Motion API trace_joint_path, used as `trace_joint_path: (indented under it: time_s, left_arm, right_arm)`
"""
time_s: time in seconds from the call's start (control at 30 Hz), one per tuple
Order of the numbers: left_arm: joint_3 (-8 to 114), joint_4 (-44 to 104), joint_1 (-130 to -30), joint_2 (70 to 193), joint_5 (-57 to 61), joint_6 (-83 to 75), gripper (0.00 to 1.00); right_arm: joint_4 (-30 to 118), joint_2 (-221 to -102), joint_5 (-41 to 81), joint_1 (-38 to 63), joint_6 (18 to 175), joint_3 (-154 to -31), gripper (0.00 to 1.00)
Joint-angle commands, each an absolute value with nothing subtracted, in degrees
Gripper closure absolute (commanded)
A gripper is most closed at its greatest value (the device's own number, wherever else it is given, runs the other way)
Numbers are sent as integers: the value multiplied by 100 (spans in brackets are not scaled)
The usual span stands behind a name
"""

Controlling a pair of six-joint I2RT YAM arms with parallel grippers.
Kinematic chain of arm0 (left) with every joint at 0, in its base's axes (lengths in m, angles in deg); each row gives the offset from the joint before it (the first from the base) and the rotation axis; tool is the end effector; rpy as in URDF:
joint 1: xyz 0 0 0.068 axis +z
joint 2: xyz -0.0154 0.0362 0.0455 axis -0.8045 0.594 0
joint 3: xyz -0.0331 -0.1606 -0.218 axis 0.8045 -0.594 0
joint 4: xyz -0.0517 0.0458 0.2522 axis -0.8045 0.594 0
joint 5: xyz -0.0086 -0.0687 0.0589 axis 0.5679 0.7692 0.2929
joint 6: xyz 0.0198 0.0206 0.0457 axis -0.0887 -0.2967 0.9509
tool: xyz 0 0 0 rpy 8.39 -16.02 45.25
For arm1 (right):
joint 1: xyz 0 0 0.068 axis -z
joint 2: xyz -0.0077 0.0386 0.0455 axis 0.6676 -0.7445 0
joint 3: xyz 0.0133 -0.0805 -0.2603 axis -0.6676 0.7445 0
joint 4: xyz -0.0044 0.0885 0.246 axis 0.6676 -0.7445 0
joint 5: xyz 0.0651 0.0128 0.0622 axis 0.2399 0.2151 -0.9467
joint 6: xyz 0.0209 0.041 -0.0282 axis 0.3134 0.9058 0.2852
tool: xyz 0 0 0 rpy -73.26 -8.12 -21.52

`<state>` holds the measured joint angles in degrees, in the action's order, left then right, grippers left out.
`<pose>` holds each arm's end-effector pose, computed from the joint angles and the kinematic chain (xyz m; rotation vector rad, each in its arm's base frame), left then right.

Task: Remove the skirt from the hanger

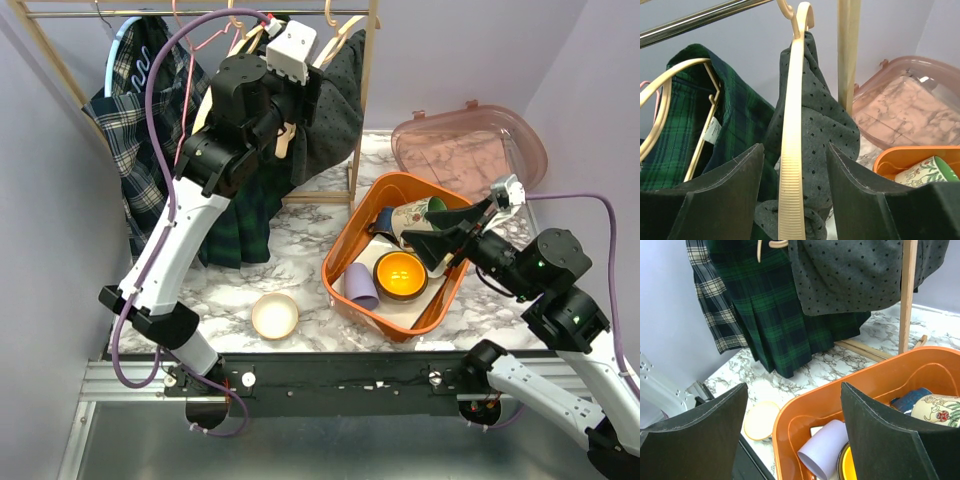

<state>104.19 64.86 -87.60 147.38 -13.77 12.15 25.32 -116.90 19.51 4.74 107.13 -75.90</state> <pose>0.2631 -0.1718 0.5551 0.4206 1.5401 -0.2997 0.0929 0.0767 0.4253 -0.3848 1.5339 0.8667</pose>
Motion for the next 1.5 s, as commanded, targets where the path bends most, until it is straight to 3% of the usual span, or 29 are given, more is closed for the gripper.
trace_joint_path:
  time_s: [0.0, 0.2, 0.43, 0.67, 0.73, 0.87, 1.47]
  left_arm:
    - [10615, 6478, -8731, 14778, -1507, 1585, 37]
    - [10317, 6285, -8731, 14876, -1859, 1893, 39]
    - [10387, 6223, -8740, 15042, -1578, 1911, 49]
    - [10484, 6127, -8740, 15051, -1560, 1981, 78]
    - [10519, 6040, -8740, 15025, -1508, 1911, 81]
    - [10712, 6030, -8740, 15086, -1428, 1814, 100]
    - [10985, 5494, -8740, 15008, -2070, 1726, 100]
  right_arm:
    - [2560, -11629, 1822, 488, 10583, -7506, 18]
    - [2498, -11603, 1981, 488, 10635, -7515, 18]
    - [2533, -11664, 1981, 488, 10671, -7541, 18]
    - [2525, -11629, 2034, 488, 10679, -7550, 18]
    - [2533, -11638, 2068, 488, 10688, -7550, 18]
    - [2612, -11646, 2069, 488, 10749, -7550, 17]
    - [2683, -11620, 2025, 488, 10881, -7533, 17]
